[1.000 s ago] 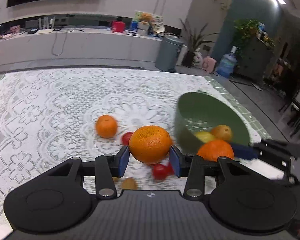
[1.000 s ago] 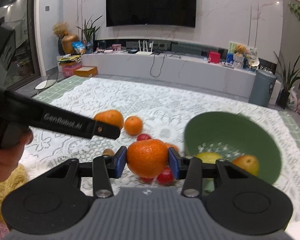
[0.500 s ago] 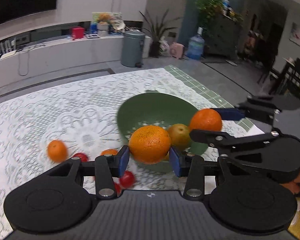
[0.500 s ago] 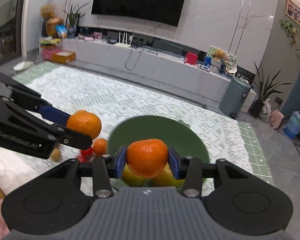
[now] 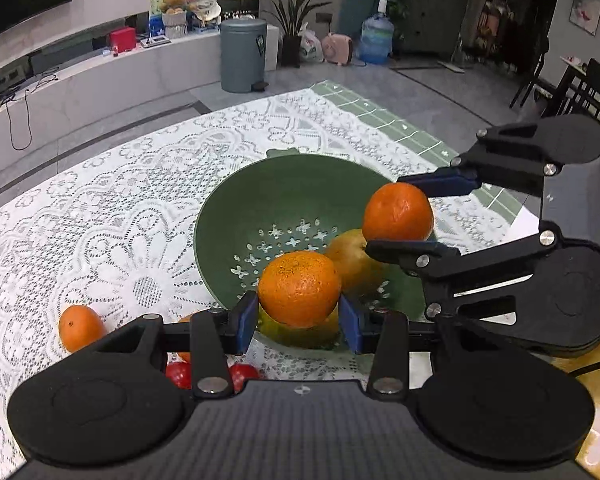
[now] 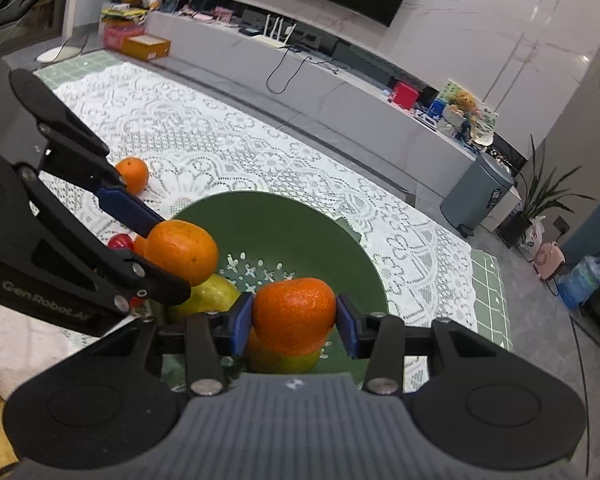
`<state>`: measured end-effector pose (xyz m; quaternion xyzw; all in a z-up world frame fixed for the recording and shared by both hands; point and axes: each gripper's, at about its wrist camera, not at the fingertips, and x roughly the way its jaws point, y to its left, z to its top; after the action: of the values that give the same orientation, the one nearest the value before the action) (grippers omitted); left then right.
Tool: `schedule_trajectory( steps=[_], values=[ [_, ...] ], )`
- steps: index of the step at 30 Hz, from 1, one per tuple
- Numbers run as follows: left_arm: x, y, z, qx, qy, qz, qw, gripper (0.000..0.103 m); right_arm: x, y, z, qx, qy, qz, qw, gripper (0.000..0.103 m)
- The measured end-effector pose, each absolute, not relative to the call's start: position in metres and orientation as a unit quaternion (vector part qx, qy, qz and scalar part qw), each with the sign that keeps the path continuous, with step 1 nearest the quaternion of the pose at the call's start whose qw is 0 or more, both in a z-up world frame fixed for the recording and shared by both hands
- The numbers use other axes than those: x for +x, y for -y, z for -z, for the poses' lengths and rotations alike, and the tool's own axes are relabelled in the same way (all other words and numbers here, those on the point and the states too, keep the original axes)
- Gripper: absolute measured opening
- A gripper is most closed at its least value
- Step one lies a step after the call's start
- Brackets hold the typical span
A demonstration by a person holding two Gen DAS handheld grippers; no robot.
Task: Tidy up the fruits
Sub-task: 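Lower both mandarins into the green colander and open both tools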
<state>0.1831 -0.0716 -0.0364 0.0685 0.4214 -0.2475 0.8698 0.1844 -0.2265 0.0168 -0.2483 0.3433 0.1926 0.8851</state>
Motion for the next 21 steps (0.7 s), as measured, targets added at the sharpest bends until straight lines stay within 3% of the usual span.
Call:
schedule_trajectory(
  steps=[21],
  values=[
    [0.220,0.072,0.051,0.069,-0.440,0.253,0.859,0.049,0.236,0.217,0.016,-0.286,-0.372,-0.211,0.857,0.042]
  ],
)
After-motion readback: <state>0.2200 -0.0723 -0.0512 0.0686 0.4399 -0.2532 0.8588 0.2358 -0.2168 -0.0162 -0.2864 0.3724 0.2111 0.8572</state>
